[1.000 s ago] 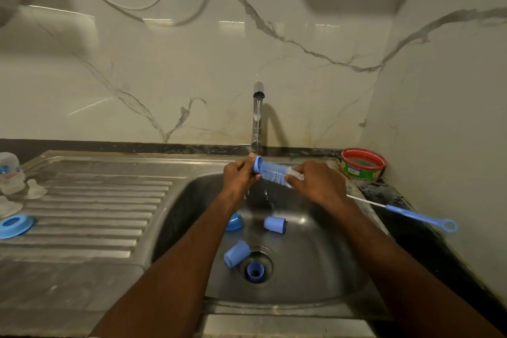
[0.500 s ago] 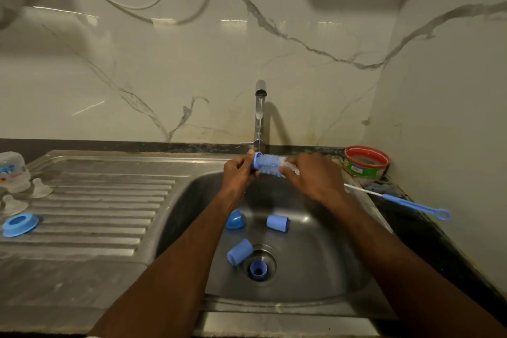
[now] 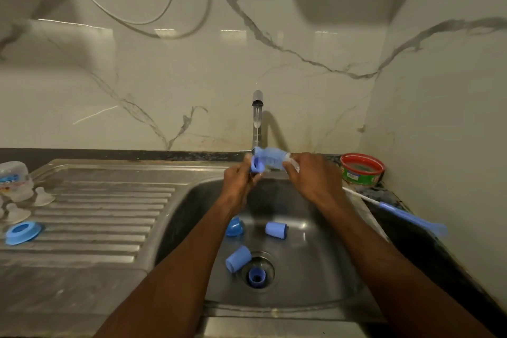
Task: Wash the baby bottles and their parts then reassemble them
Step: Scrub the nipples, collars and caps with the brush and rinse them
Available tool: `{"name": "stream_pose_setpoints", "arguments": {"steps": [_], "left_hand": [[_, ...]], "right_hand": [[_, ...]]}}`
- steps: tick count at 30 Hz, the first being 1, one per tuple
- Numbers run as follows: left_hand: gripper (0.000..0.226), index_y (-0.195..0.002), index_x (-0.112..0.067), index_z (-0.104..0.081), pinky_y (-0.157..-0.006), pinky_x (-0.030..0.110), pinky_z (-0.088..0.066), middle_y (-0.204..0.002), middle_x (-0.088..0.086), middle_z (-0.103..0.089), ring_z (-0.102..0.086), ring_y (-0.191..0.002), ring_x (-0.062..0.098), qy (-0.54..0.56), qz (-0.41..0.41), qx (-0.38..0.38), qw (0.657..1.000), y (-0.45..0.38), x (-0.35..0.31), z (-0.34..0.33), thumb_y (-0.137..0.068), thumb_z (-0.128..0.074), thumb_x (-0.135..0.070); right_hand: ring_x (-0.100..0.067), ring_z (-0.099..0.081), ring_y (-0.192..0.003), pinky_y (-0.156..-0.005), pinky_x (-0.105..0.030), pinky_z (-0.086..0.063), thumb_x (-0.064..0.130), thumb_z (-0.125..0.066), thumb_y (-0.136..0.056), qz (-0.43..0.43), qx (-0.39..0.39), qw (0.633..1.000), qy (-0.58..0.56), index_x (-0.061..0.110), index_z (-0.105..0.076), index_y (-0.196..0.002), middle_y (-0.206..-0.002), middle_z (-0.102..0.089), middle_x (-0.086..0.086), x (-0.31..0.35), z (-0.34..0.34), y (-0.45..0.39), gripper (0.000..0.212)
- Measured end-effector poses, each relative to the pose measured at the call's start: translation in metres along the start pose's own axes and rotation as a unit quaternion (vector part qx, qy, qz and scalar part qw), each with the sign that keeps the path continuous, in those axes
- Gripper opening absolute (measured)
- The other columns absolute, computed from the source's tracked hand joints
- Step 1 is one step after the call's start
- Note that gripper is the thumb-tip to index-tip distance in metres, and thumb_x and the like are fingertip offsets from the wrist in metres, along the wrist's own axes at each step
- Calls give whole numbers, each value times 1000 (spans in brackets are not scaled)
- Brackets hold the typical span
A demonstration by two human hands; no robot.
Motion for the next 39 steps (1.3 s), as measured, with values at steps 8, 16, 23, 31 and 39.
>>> {"name": "stream_pose_setpoints", "arguments": {"steps": [8,16,23,31,39], "left_hand": [[31,-97,-15,-72,-77,28,-58,-94,10,-76,-73,-89,21,-56,-31,-38,997,-6,-1,17,-100,-58,-42],[28,-109,-14,-76,-82,29,-60,-101,8,-77,-73,-98,21,-99,-85,51,990,-2,2,3,-96,-65,-37],[37,-107,-9,-75,-69,20,-57,-96,11,-77,-74,-88,18,-71,-46,43,995,-2,3,4,-98,-60,-41],[23,-108,-13,-74,-82,30,-60,-103,10,-77,-74,-100,24,-52,-72,45,995,-4,-1,7,-94,-68,-31],[31,-113,-5,-73,-81,29,-61,-108,15,-75,-74,-101,24,-18,-64,71,995,1,-5,0,-93,-68,-29]], "right_hand": [[-16,-65,-82,-78,-37,-55,57,-52,-97,65,44,996,40,33,-67,-111,-95,-71,5,2,-17,12,32],[-17,-64,-84,-73,-32,-49,58,-50,-97,35,25,996,72,31,-69,-113,-96,-71,5,-8,-17,10,36],[-18,-66,-89,-77,-33,-51,59,-48,-98,66,11,994,84,31,-66,-123,-103,-72,3,-1,-8,9,41],[-17,-65,-89,-76,-32,-50,58,-54,-95,57,56,996,26,33,-69,-117,-101,-73,4,-5,-10,11,37],[-18,-65,-83,-73,-34,-53,60,-50,-96,-1,15,999,39,29,-71,-112,-94,-71,4,-6,-12,15,41]]}}
Point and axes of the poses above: each hand's wrist, its own y-axis away from the middle knuckle, its own z-axis out of the back of the hand, x = y × z, the point moved 5 cm from there along -y, towards the middle knuckle
